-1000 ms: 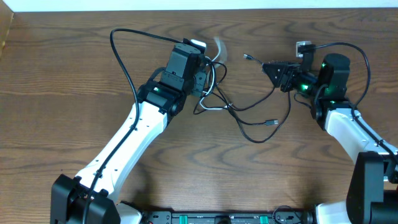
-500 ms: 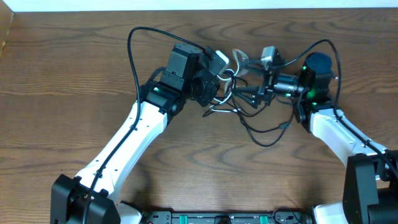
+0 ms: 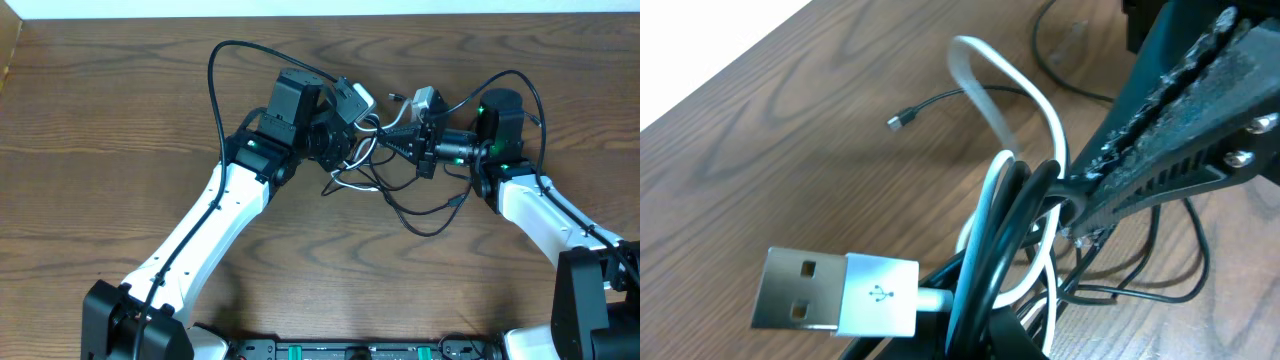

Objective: Untangle cables

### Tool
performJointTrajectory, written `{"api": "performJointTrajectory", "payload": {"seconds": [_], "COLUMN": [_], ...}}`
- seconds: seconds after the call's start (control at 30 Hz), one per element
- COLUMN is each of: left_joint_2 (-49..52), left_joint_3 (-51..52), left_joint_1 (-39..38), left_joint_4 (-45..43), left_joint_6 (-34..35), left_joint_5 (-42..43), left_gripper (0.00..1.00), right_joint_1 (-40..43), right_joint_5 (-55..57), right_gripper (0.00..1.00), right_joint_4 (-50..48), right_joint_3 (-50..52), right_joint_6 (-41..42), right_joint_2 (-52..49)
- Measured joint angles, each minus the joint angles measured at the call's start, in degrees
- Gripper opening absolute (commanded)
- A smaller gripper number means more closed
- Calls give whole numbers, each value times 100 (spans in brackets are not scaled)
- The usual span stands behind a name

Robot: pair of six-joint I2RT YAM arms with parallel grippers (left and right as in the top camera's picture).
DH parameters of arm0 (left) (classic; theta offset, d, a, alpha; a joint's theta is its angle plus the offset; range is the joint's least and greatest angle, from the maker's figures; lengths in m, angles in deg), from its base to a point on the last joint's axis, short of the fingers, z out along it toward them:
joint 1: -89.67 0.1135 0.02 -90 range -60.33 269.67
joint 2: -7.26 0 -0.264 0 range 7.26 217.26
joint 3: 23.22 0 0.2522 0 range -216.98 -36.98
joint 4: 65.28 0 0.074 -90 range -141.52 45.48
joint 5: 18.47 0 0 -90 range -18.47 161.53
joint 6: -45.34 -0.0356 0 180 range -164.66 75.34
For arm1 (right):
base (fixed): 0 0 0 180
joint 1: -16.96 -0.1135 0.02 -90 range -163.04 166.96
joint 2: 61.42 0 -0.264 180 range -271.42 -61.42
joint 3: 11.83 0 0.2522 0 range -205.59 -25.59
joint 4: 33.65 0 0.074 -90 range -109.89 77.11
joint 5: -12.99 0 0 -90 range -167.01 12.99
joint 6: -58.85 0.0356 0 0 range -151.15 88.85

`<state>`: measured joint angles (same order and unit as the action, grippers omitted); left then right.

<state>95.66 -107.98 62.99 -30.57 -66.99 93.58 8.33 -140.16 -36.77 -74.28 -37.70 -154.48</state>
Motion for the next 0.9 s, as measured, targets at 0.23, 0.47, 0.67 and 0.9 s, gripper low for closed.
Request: {"api": "performJointTrajectory", "payload": {"seconds": [0.23,0.47,0.67,0.9], "left_joint_2": [0,0,0,0], "left_joint_3": [0,0,0,0], "left_joint_1": [-11,125,210,247], "left_joint_4": [-17,33,103,107], "left_joint_6": [1056,2017,2133,2170], "left_joint_5": [-1408,-2164,-2417,-2535], "left_gripper": [8,8,8,8], "right_joint_1": [291,949,1508,1700], "right_joint_5": [66,450,1126,1637], "right_gripper": [1,1,1,17], "right_joint_4": [173,667,737,728], "right_joint_3": [0,0,0,0], "right_joint_6": [-2,304,905,1770], "right_joint_2": [0,0,0,0]}}
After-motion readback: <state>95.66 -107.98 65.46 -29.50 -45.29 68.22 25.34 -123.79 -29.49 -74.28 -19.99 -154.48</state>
